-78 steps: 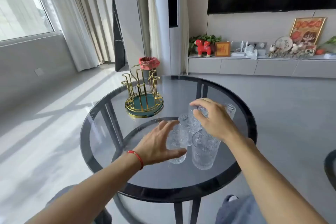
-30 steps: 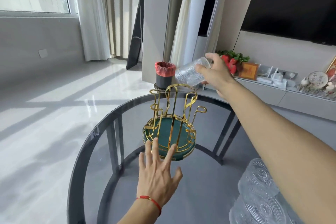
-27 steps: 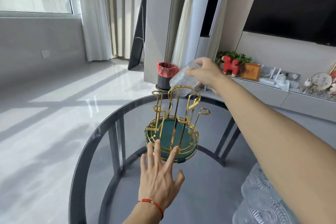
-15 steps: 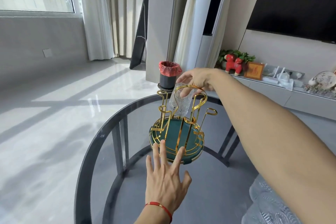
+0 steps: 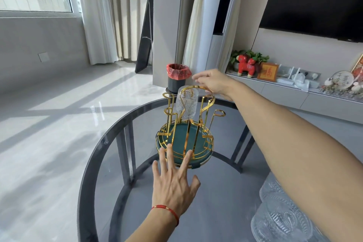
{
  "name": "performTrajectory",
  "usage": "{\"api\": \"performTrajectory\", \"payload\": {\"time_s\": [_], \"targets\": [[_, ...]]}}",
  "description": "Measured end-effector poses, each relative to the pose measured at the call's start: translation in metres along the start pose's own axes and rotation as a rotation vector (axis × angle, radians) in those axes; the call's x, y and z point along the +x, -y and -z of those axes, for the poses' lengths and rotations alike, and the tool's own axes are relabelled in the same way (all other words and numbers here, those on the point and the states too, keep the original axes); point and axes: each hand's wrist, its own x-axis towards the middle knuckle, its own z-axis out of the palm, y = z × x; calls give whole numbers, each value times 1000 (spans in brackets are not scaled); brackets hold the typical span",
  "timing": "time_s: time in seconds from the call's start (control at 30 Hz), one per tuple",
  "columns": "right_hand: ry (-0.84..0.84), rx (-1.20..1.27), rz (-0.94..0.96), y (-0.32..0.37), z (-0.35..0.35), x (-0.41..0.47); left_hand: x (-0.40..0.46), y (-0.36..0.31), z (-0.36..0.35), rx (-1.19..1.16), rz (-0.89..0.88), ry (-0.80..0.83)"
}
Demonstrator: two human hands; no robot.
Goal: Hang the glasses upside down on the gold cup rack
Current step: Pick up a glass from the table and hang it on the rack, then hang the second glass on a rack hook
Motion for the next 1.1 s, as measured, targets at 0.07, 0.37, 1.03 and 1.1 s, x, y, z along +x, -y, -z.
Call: {"api": "performTrajectory", "payload": {"time_s": [0.07,0.37,1.03,1.1], "targets": [[-129,-40,42,-6,10,-29,0,-1,1,24,-3,-5],[-181,-173,107,-47,37,-240,-28,-34,52,-268,-237,-187],[-590,25,30,-132,33,-376,-160,-175,68,-613,-606,97],[-588,27,34,-130,31,-378,-160,-172,72,-679,-573,71]]}}
